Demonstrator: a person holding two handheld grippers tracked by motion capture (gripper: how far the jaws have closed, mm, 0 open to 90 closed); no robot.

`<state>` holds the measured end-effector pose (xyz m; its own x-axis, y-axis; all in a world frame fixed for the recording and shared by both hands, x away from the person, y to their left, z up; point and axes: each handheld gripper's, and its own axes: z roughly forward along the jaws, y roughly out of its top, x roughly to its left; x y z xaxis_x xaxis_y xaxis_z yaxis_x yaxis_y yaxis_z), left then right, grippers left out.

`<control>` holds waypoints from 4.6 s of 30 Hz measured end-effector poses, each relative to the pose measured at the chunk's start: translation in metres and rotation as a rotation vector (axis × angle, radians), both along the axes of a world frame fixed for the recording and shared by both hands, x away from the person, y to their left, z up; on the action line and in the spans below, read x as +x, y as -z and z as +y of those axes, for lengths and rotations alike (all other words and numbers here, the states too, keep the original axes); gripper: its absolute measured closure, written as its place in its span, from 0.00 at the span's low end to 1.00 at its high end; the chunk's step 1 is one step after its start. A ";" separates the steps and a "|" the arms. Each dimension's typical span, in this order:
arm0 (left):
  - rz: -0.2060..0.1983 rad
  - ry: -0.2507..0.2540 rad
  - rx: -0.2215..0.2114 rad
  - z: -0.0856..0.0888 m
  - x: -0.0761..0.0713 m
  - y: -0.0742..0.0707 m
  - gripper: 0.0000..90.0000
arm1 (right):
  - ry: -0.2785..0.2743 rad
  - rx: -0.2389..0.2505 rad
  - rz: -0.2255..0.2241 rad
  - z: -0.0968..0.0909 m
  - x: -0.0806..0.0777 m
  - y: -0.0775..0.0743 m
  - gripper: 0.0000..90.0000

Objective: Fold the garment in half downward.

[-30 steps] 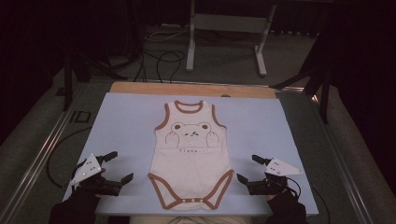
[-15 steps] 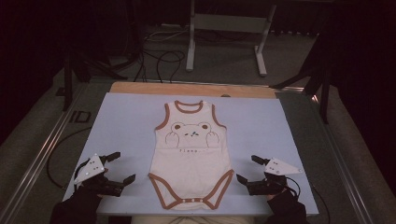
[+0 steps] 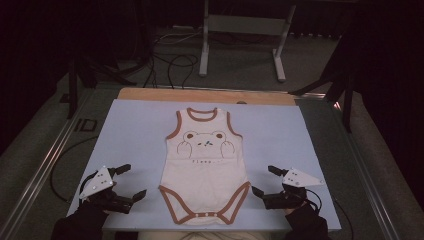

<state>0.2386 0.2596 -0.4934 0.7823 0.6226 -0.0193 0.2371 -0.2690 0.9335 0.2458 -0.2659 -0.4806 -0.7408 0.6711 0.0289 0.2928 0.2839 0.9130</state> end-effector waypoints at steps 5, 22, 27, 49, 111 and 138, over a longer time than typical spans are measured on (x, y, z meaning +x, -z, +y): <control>-0.006 -0.001 0.007 -0.003 -0.001 -0.007 0.00 | -0.011 0.010 -0.019 0.003 0.000 -0.009 0.08; -0.024 0.025 0.070 -0.015 0.008 -0.043 0.00 | -0.019 0.001 -0.073 0.007 0.009 -0.049 0.08; -0.017 0.036 0.064 -0.017 0.013 -0.049 0.00 | -0.033 -0.006 -0.092 0.011 0.014 -0.056 0.08; 0.010 0.084 0.061 -0.032 0.043 -0.073 0.00 | -0.039 -0.014 -0.143 0.031 0.044 -0.073 0.08; 0.096 0.095 0.106 -0.102 0.162 -0.068 0.00 | 0.053 -0.039 -0.029 0.073 0.160 -0.047 0.09; 0.173 0.037 0.104 -0.100 0.201 -0.037 0.00 | 0.073 -0.056 0.056 0.092 0.210 -0.019 0.09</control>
<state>0.4398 0.1599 -0.4565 0.7952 0.5991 -0.0930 0.3801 -0.3731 0.8464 0.4555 -0.1740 -0.4617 -0.6879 0.7252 0.0294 0.3645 0.3102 0.8780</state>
